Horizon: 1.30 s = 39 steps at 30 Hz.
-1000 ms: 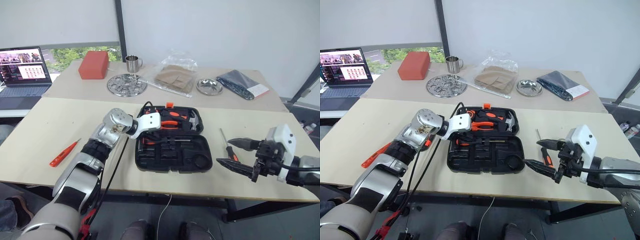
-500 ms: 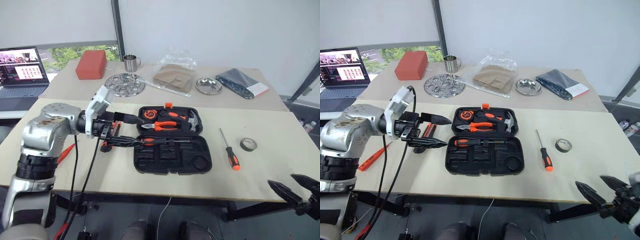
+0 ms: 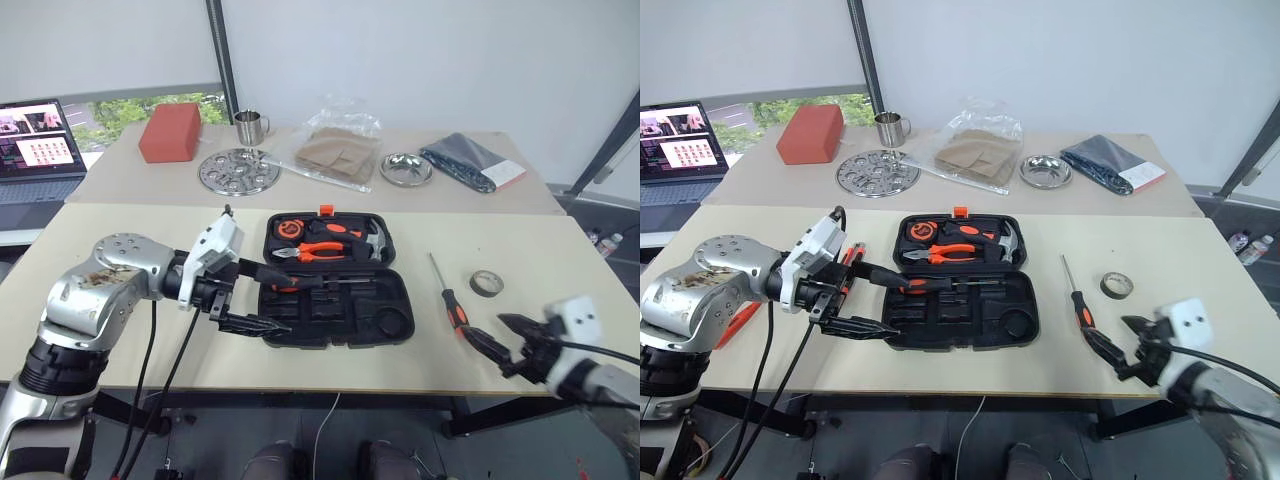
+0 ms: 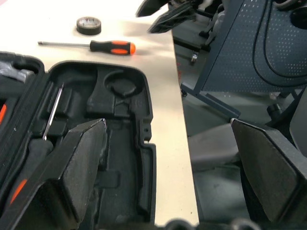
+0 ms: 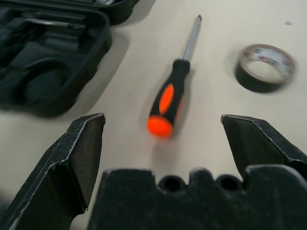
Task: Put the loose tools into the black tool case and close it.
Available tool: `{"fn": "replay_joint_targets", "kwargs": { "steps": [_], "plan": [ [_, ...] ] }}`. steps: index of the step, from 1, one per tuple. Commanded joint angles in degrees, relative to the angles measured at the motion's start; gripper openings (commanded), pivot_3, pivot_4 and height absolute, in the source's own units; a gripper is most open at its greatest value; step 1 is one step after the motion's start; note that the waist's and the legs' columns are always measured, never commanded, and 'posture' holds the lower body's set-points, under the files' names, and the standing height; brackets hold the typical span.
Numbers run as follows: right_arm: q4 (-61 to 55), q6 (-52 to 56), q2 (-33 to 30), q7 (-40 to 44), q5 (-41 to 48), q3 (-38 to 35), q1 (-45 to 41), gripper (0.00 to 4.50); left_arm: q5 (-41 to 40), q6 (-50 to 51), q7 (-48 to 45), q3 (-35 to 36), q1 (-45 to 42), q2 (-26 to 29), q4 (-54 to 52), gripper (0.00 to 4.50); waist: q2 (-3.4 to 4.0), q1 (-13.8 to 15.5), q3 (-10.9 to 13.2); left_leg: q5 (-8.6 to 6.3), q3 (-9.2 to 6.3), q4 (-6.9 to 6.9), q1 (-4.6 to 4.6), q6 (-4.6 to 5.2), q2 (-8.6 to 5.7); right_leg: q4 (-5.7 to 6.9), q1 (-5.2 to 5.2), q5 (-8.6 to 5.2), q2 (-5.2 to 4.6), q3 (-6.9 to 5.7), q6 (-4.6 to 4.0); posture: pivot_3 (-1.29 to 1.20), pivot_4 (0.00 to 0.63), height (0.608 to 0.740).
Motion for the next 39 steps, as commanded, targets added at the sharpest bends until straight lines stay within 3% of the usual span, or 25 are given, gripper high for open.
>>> {"fn": "replay_joint_targets", "kwargs": {
  "steps": [1, 8, 12, 15, 18, 23, 29, 36, 38, 39],
  "plan": [
    [4.79, -0.33, 1.82, -5.54, -5.36, 4.13, -3.98, 4.50, -0.16, -1.10, 1.75, 0.86, 0.26, 0.88, -2.20, 4.49, 0.00, -0.01, 0.00, 0.00, 0.00, 0.00, 0.00, 0.00, -0.01, 0.00, 0.01, -0.03, 0.01, -0.02, 0.03, 0.00, 0.150, 0.734],
    [5.95, -1.75, 6.42, -9.34, -9.01, 7.40, -4.97, 2.34, -0.28, -1.28, 3.90, 1.62, 0.88, 1.51, -2.03, 4.50, 0.02, -0.29, 0.01, -0.01, -0.01, -0.02, 0.10, -0.03, -0.03, -0.01, 0.10, -0.13, 0.10, -0.11, 0.16, 0.00, 0.150, 0.734],
    [2.60, -5.90, 10.03, -10.64, -7.64, 4.31, -6.46, 0.99, -0.01, -1.84, 4.27, 2.05, 2.07, 2.14, -0.53, 4.50, 0.04, -0.63, 0.02, 0.03, 0.00, -0.04, 0.14, -0.11, 0.01, 0.04, 0.09, -0.38, 0.16, -0.08, 0.55, 0.00, 0.150, 0.734],
    [-0.78, -6.14, 8.68, -6.35, -2.19, 1.21, -9.67, 0.96, 0.98, -3.11, 4.40, 3.00, 3.79, 2.96, 3.42, 4.50, 0.37, -0.92, 0.21, 0.04, 0.05, -0.09, 0.14, -0.14, -0.02, 0.10, 0.02, -0.38, 0.14, -0.01, 0.54, 0.00, 0.150, 0.734],
    [-0.76, -4.32, 2.17, 3.75, 2.45, 2.42, -13.80, 0.96, 1.36, -4.50, 3.01, 3.51, 5.46, 4.52, 4.24, 4.50, 0.45, -1.26, 0.26, 0.05, 0.09, -0.09, 0.13, -0.14, -0.02, 0.13, -0.01, -0.38, 0.16, 0.00, 0.53, 0.00, 0.150, 0.734],
    [7.31, -13.64, -9.90, 23.52, -4.69, 16.60, -23.32, 0.96, 1.46, -5.77, 2.37, 3.47, 6.51, 5.99, 4.35, 4.50, 0.44, -1.42, 0.28, 0.05, 0.10, -0.13, 0.16, -0.11, 0.04, 0.05, -0.01, -0.39, 0.19, -0.02, 0.45, 0.00, 0.150, 0.734],
    [25.17, -29.57, -8.91, 38.40, -16.48, 32.29, -38.09, 0.96, 2.02, -6.57, 3.22, 3.05, 6.17, 5.90, 3.58, 4.50, 0.34, -1.30, 0.36, 0.18, 0.16, -0.12, 0.06, 0.14, -0.04, 0.09, -0.10, -0.17, 0.11, -0.01, 0.06, 0.00, 0.150, 0.734],
    [39.70, -42.65, -6.26, 42.42, -25.98, 38.31, -45.31, 0.96, 1.95, -6.92, 3.97, 3.86, 6.84, 6.41, 2.94, 4.50, 0.29, -1.07, 0.39, 0.32, 0.07, -0.11, -0.15, 0.43, -0.05, 0.01, -0.18, -0.16, 0.06, -0.20, 0.05, 0.00, 0.150, 0.734],
    [42.62, -42.24, -4.86, 40.82, -27.36, 38.31, -46.87, 1.97, 2.13, -7.03, 4.48, 3.85, 6.99, 6.32, 2.82, 4.50, 0.28, -1.38, 0.39, 0.32, 0.06, -0.11, -0.14, 0.42, -0.03, 0.03, -0.18, -0.16, 0.06, -0.24, 0.05, 0.00, 0.150, 0.734],
    [43.35, -42.20, -4.29, 40.54, -27.63, 38.14, -47.37, 2.17, 2.10, -7.02, 4.73, 3.86, 7.05, 6.28, 2.67, 4.50, 0.28, -1.47, 0.39, 0.32, 0.07, -0.11, -0.14, 0.41, -0.01, 0.03, -0.17, -0.16, 0.08, -0.24, 0.05, 0.00, 0.150, 0.734]
  ]
}}
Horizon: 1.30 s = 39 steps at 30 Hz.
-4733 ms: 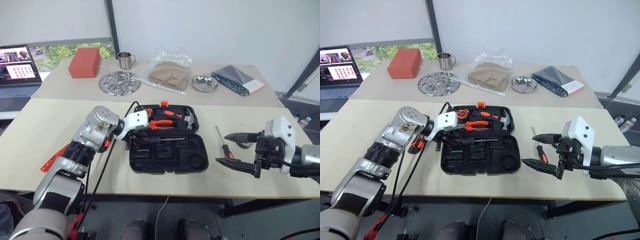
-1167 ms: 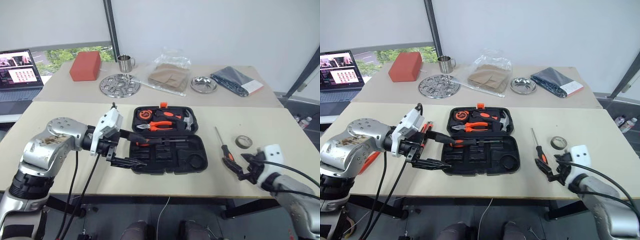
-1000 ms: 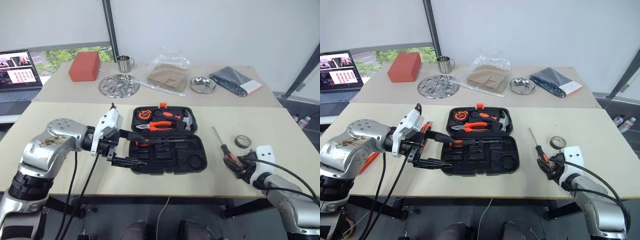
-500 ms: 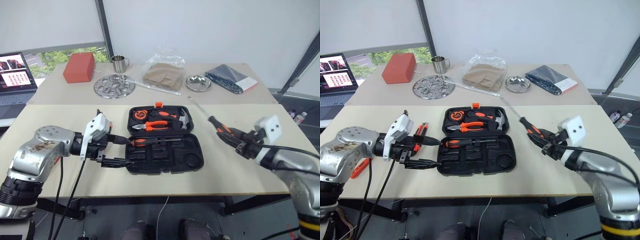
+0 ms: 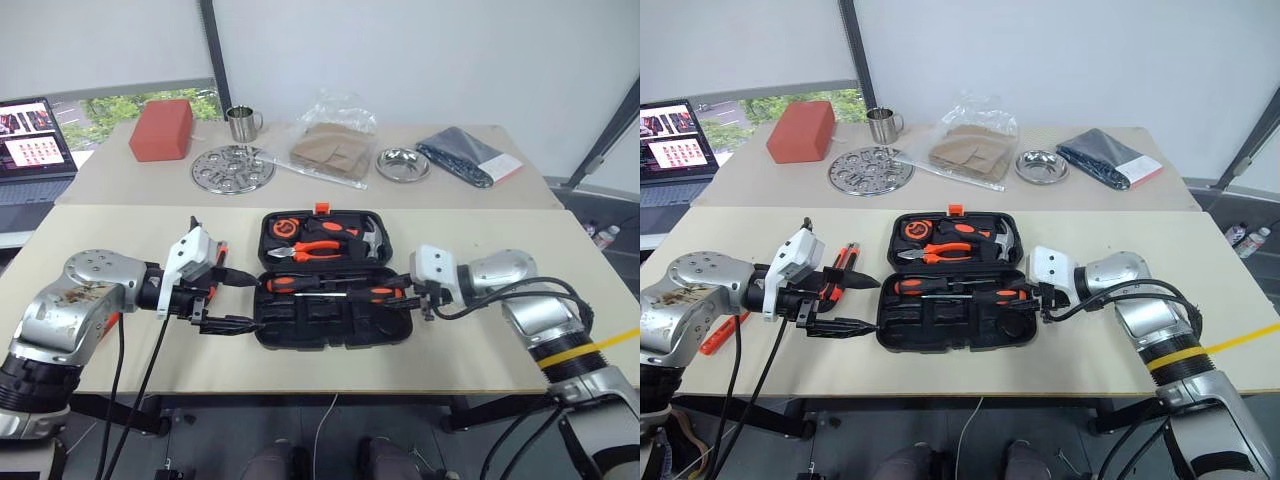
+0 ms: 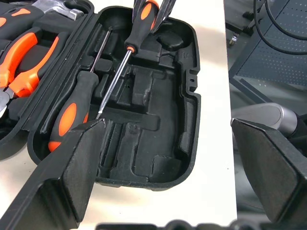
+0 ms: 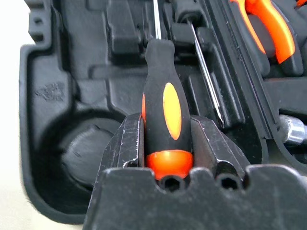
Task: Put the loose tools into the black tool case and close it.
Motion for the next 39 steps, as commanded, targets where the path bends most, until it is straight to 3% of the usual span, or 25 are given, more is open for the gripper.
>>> {"fn": "replay_joint_targets", "kwargs": {
  "steps": [1, 7, 11, 14, 25, 31, 39],
  "plan": [
    [2.71, -1.00, 1.24, -1.18, -1.78, -1.09, -2.28, 2.51, -0.20, -0.76, 0.82, 1.60, 0.09, 0.61, -1.95, 4.50, 0.00, -0.13, 0.00, 0.00, 0.00, 0.00, 0.01, -0.02, 0.00, 0.02, 0.00, 0.00, 0.00, 0.00, 0.00, 0.00, 0.150, 0.734],
    [-4.00, 8.53, 3.99, -1.57, 4.92, -5.42, -3.02, 4.43, -0.50, -0.80, 1.09, 1.63, 0.03, 0.66, -1.97, 4.50, 0.01, -0.17, 0.00, -0.22, -0.02, 0.00, 0.17, -0.42, 0.02, 0.03, 0.15, 0.00, 0.00, 0.01, -0.01, 0.00, 0.150, 0.734],
    [-6.51, 13.27, 5.10, -2.74, 6.26, -6.63, -3.38, 4.43, 0.18, -1.51, 1.17, 0.75, -0.88, -0.02, -0.99, 4.50, 0.01, -0.11, 0.00, -0.22, -0.04, 0.00, 0.15, -0.43, 0.02, 0.05, 0.14, 0.00, 0.00, -0.02, -0.03, 0.00, 0.150, 0.734],
    [-7.31, 14.28, 5.55, -3.47, 5.89, -6.45, -2.91, 3.64, 0.69, -2.19, 1.09, 0.10, -1.20, -0.38, -0.74, 4.50, 0.01, -0.05, 0.00, -0.23, -0.04, 0.00, 0.15, -0.44, 0.00, 0.03, 0.16, 0.00, -0.02, -0.04, -0.02, 0.00, 0.150, 0.734],
    [-6.58, 13.76, 8.17, -4.77, 1.74, -1.65, -0.32, 0.03, 1.58, -2.82, 0.96, -0.89, -2.18, -1.31, -0.32, 4.50, 0.01, -0.26, 0.00, -0.23, -0.02, 0.00, 0.16, -0.45, -0.01, 0.06, 0.14, 0.00, 0.03, -0.05, -0.02, 0.00, 0.150, 0.734],
    [-2.55, 11.89, 10.45, -9.63, -6.74, 3.97, -0.25, 0.03, 1.75, -2.85, 1.23, -1.06, -2.62, -1.59, -0.01, 4.50, -0.03, -0.39, -0.03, -0.23, -0.01, 0.00, 0.28, -0.46, -0.01, 0.05, 0.25, -0.01, 0.05, -0.05, -0.01, 0.00, 0.150, 0.734],
    [-3.82, 13.82, 12.70, -8.98, -6.94, 4.33, -0.73, 0.03, 1.80, -3.07, 1.56, -0.77, -2.05, -1.88, -0.05, 4.50, -0.08, -0.62, -0.05, -0.12, -0.02, 0.00, 0.49, -0.77, 0.07, 0.23, 0.32, -0.03, 0.09, 0.04, -0.14, 0.00, 0.150, 0.734]
  ]
}}
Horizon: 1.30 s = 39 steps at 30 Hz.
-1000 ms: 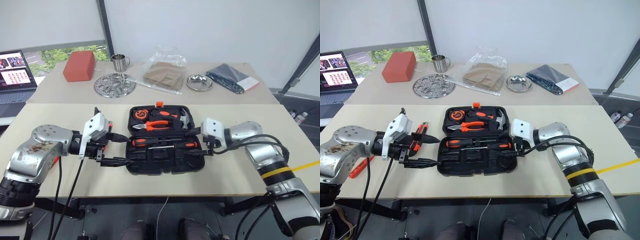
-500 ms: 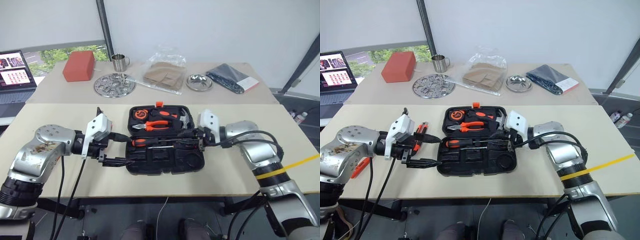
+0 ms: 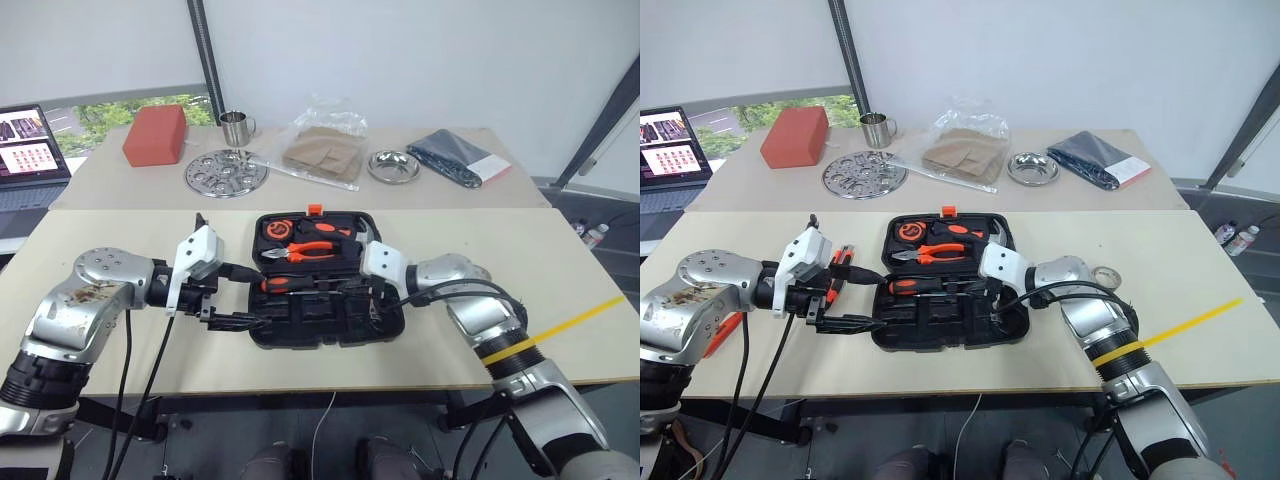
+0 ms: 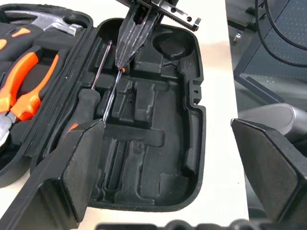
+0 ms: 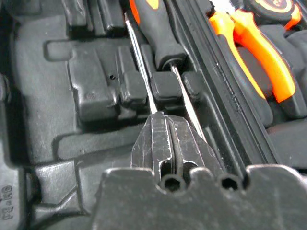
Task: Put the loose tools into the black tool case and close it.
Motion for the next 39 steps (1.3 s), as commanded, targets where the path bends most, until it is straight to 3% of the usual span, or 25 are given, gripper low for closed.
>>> {"fn": "replay_joint_targets", "kwargs": {
  "steps": [1, 6, 11, 15, 20, 25, 31, 39],
  "plan": [
    [-0.81, 2.00, 0.15, 1.70, -0.75, 1.68, 0.61, 0.03, -0.02, -1.04, 0.37, 0.77, -0.62, -0.13, -0.82, 4.50, 0.00, 0.01, 0.00, 0.00, 0.00, 0.00, 0.00, 0.00, 0.00, 0.04, -0.02, -0.01, -0.01, 0.02, -0.02, 0.00, 0.150, 0.734],
    [-3.72, 4.26, 0.33, 3.10, 2.21, -0.52, 0.05, 0.03, -0.11, -1.04, 0.85, 1.01, 0.00, -0.25, -1.22, 4.50, 0.00, 0.07, 0.00, 0.00, 0.00, 0.00, 0.02, 0.00, -0.02, 0.35, -0.13, -0.08, -0.06, 0.04, -0.13, 0.00, 0.150, 0.734],
    [-12.75, 15.69, -0.09, 5.68, 13.97, -8.56, -2.49, 0.03, -1.69, 2.40, 4.43, 6.04, 3.61, 1.36, -2.09, 4.50, 0.00, 0.13, 0.03, 0.02, 0.00, -0.02, -0.18, 0.03, -0.01, 0.45, -0.39, -0.10, -0.09, 0.06, -0.18, 0.00, 0.150, 0.734],
    [-20.48, 26.09, -3.59, 9.06, 24.38, -13.93, -2.88, 1.01, -3.52, 7.04, 11.04, 17.53, 13.63, 1.75, -5.94, 4.50, 0.00, 0.10, 0.03, 0.09, 0.01, 0.00, -0.54, 0.16, -0.02, 0.51, -0.80, -0.09, -0.12, 0.08, -0.18, 0.00, 0.150, 0.734],
    [-24.78, 30.77, -6.14, 8.91, 30.52, -17.15, -2.18, 2.83, -4.90, 12.96, 19.76, 35.63, 30.55, -2.35, -13.38, 4.50, -0.04, 0.17, 0.03, 0.02, -0.08, -0.11, -0.56, 0.11, 0.12, 0.37, -0.84, -0.09, -0.24, 0.05, -0.19, 0.00, 0.150, 0.734],
    [-26.68, 31.56, -6.80, 7.83, 32.83, -17.61, -0.54, 4.48, -4.11, 12.83, 20.58, 51.17, 46.31, -6.97, -15.51, 4.50, -0.07, 0.44, 0.04, -0.11, -0.04, -0.16, -0.53, -0.15, 0.07, 0.39, -0.84, -0.07, -0.40, 0.11, -0.21, 0.00, 0.150, 0.734],
    [-27.68, 30.52, -6.85, 7.27, 33.34, -16.15, 0.02, 4.48, 0.02, 7.74, 19.99, 49.57, 47.42, -2.09, -7.43, 4.50, -0.12, 1.97, 0.05, -0.12, -0.10, -0.20, -0.51, -0.23, 0.00, 0.39, -1.06, 0.00, -0.67, 0.12, -0.34, 0.00, 0.150, 0.734],
    [-29.91, 30.40, -6.94, 5.89, 34.69, -16.66, -0.04, 4.48, 8.20, 3.27, 18.40, 30.01, 29.65, 10.25, 16.44, 4.50, -0.27, 1.87, -0.04, -0.08, 0.06, -0.29, -0.56, -0.29, -0.07, 0.50, -1.33, 0.13, -0.59, 0.00, -0.43, 0.00, 0.150, 0.734]
  ]
}}
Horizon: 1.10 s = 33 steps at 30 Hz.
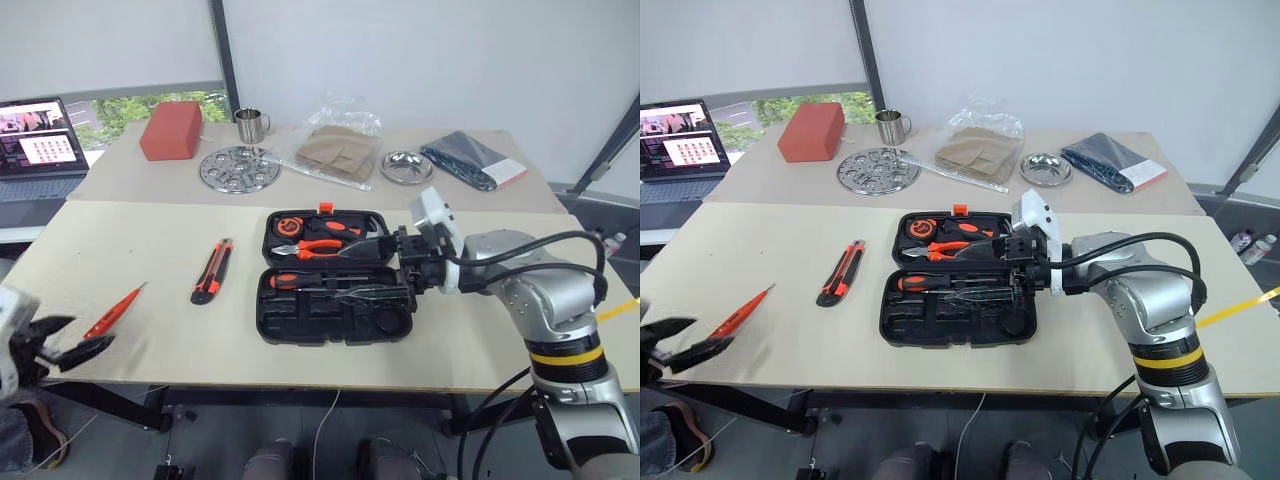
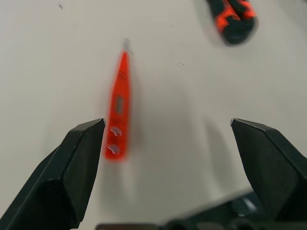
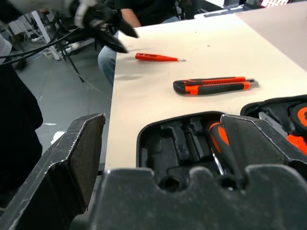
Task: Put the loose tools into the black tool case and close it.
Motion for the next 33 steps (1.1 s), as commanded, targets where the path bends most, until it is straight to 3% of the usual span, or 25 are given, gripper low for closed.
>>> {"fn": "replay_joint_targets", "kwargs": {
  "steps": [1, 6, 10, 14, 18, 21, 26, 33],
  "plan": [
    [-3.34, -0.69, -0.88, -0.74, 1.71, -1.36, -0.14, 4.48, 4.77, -2.42, -1.06, -9.45, -7.21, 3.51, 10.24, 4.50, -0.04, -0.25, -0.02, 0.00, 0.07, -0.07, -0.05, 0.00, -0.05, 0.11, 0.10, 0.03, 0.18, -0.03, 0.00, 0.00, 0.150, 0.734],
    [-5.55, -0.23, -2.20, -2.56, 2.40, -2.40, 1.81, 4.48, 10.46, -4.18, -2.62, -19.85, -15.30, 5.38, 21.68, 4.50, -0.11, -1.07, -0.06, 0.04, 0.31, -0.38, -0.11, 0.00, 0.06, 0.06, -0.05, 0.02, 0.44, -0.23, -0.02, 0.00, 0.150, 0.734],
    [-7.32, 0.00, -3.47, -3.88, 3.24, -3.24, 3.69, 4.50, 11.27, -4.07, -4.43, -23.62, -19.66, 4.89, 26.03, 3.44, -0.07, -1.33, -0.06, 0.06, 0.42, -0.46, 0.00, -0.04, 0.08, 0.00, -0.03, -0.06, 0.40, -0.24, -0.01, 0.00, 0.150, 0.734],
    [-9.92, 2.19, -5.24, -4.91, 6.31, -5.40, 6.07, 4.50, 10.86, -3.94, -5.79, -24.45, -22.90, 4.35, 26.71, 2.02, -0.07, -1.34, -0.06, 0.07, 0.46, -0.44, 0.09, -0.07, 0.12, 0.02, 0.02, -0.07, 0.28, -0.21, 0.00, 0.00, 0.150, 0.734],
    [-13.19, 5.19, -8.48, -5.39, 10.38, -8.43, 9.82, 4.50, 7.25, 0.61, -7.17, -24.10, -32.34, 4.73, 20.35, 0.49, -0.25, -0.55, 0.01, 0.07, 0.37, -0.33, 0.00, -0.07, 0.10, 0.07, 0.01, -0.02, -0.03, -0.28, -0.03, 0.00, 0.150, 0.734],
    [-15.56, 6.88, -10.13, -7.19, 13.03, -11.14, 12.57, 4.50, 4.40, 3.97, -12.40, -27.44, -38.73, 5.93, 11.44, 0.37, -0.77, 0.01, 0.01, 0.07, 0.18, -0.04, -0.36, -0.06, 0.12, 0.13, -0.13, 0.01, -0.03, -0.57, -0.06, 0.00, 0.150, 0.734],
    [-18.01, 7.43, -11.45, -11.08, 14.96, -14.53, 16.43, 4.50, 1.58, 5.71, -19.67, -34.09, -46.52, 5.14, 2.31, 0.37, -0.78, -0.36, 0.00, 0.12, 0.18, 0.07, -0.38, 0.04, -0.02, -0.02, 0.06, 0.05, -0.01, -0.66, 0.03, 0.00, 0.150, 0.734],
    [-20.81, 6.66, -12.01, -16.38, 15.63, -17.08, 21.22, 4.50, 4.04, 2.53, -23.82, -48.43, -54.50, -6.58, -2.10, 0.37, -0.77, 0.00, 0.02, 0.28, 0.13, 0.09, -0.05, 0.33, 0.15, -0.04, 0.47, -0.11, 0.36, -0.67, 0.10, 0.00, 0.150, 0.734]
  ]
}}
